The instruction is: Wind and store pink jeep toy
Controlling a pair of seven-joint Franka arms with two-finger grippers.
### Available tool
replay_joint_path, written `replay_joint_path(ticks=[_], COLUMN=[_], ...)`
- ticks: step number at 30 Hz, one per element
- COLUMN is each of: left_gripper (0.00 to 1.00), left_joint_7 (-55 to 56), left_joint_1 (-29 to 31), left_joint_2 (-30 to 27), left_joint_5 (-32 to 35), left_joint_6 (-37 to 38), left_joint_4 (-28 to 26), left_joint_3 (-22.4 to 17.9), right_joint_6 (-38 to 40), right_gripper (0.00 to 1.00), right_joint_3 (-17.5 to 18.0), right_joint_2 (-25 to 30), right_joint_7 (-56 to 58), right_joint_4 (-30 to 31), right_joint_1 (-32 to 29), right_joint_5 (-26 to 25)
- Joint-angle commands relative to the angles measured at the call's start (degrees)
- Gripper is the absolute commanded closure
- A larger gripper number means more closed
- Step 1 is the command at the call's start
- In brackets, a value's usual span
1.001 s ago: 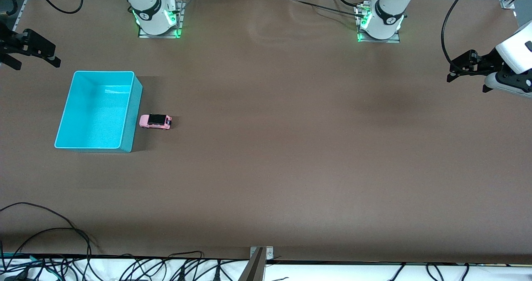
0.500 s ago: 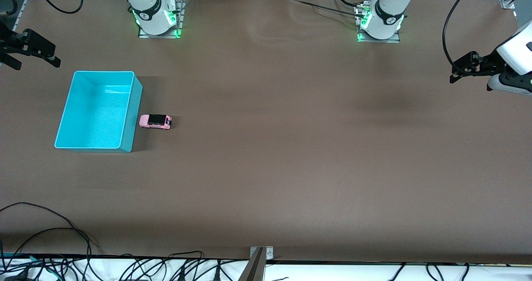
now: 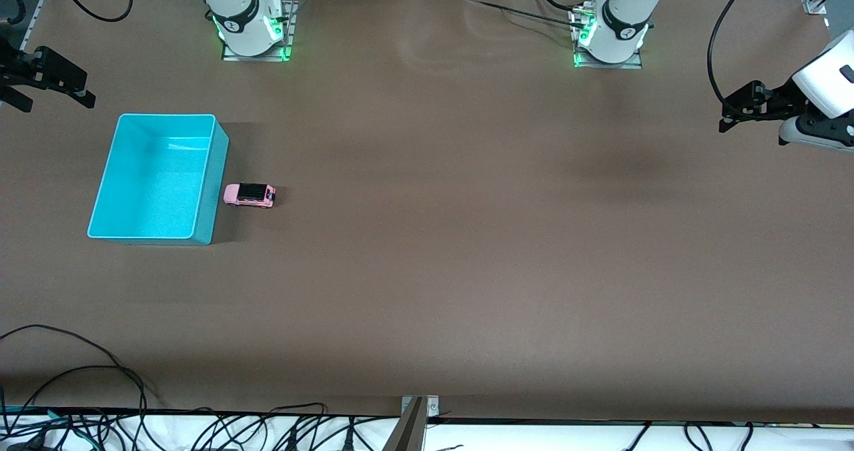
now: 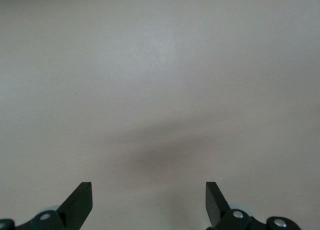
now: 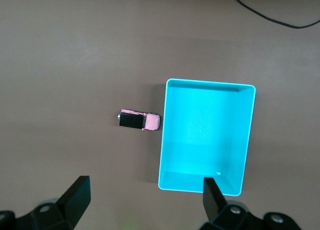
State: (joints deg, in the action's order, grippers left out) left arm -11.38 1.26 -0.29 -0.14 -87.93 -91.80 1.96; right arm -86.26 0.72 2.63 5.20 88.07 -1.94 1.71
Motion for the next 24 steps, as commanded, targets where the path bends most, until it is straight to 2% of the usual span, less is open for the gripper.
replay_joint_path(ticks=[1,5,13,18,24], left_gripper=[0.0,0.0,0.0,0.0,0.0], left_joint_7=[1.0,1.0,0.5,0.0,0.0], left_joint_1=[-0.2,-0.1,-0.2,-0.2,-0.1], left_joint_2=[-0.9,-1.0,-0.9,-0.9,-0.9], left_joint_5=[1.4,1.4,1.2,1.0,1.1], left_joint_6=[-0.2,-0.2,-0.2,-0.2,-0.2], left_joint_4=[-0.9,-0.9,-0.4,-0.3,-0.3], left_joint_3=[0.1,0.1,0.1,0.1,0.1], right_joint_6=[-4.7,-10.6,-12.6,-17.1,-19.5], right_gripper=[0.0,0.0,0.0,0.0,0.0], right_joint_3=[0.9,2.2,5.3,5.3,5.5], right_joint_2=[0.6,1.4,2.2,2.5,2.8], right_joint_7=[-0.4,-0.5,-0.4,-0.5,-0.5], right_joint_4=[2.6,6.8,11.9,19.7,22.4], right_joint_1=[0.0,0.1,0.1,0.1,0.1], right_joint_5=[0.0,0.0,0.0,0.7,1.4])
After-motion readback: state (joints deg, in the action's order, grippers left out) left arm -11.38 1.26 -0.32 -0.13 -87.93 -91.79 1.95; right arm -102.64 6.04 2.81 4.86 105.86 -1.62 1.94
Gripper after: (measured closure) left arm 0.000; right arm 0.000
